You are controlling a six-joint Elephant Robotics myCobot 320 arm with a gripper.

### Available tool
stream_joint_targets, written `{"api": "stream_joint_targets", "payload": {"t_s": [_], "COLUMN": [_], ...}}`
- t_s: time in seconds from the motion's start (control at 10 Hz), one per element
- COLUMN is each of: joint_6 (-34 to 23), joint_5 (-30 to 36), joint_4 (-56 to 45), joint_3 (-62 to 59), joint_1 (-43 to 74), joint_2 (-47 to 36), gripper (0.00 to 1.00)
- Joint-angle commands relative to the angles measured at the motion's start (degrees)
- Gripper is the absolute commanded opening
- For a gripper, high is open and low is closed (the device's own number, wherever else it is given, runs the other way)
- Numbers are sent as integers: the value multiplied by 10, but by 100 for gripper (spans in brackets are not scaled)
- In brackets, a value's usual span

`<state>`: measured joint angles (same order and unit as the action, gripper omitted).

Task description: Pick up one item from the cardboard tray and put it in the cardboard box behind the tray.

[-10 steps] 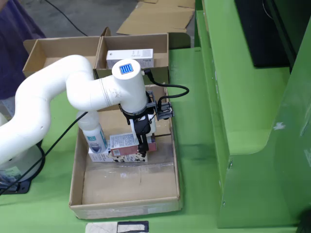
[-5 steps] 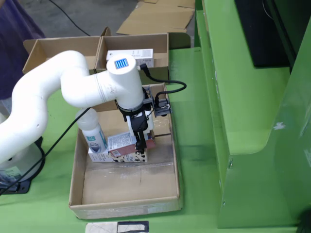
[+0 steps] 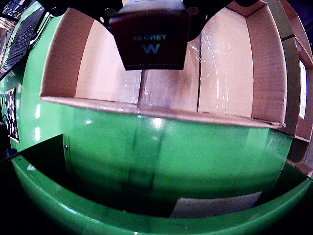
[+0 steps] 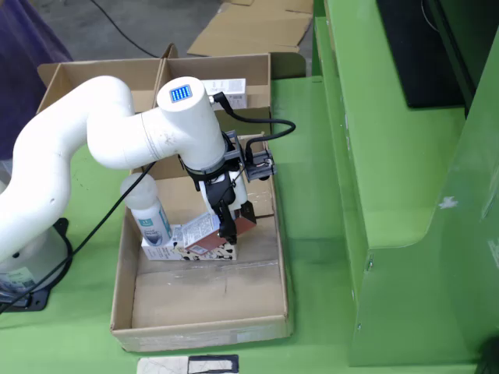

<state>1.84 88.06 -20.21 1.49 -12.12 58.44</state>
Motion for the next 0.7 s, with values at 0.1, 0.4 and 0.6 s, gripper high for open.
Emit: {"api": "stream_joint_targets", "payload": {"t_s": [0.1, 0.4, 0.6], "joint_6": [-3, 2, 7], "joint_5": [-12, -21, -25], "joint_4": [37, 33, 12], "joint_3": [-15, -15, -15], "joint_1": [-11, -26, -36], "joint_2": [-60, -101, -127], "gripper": [0, 0, 0]}}
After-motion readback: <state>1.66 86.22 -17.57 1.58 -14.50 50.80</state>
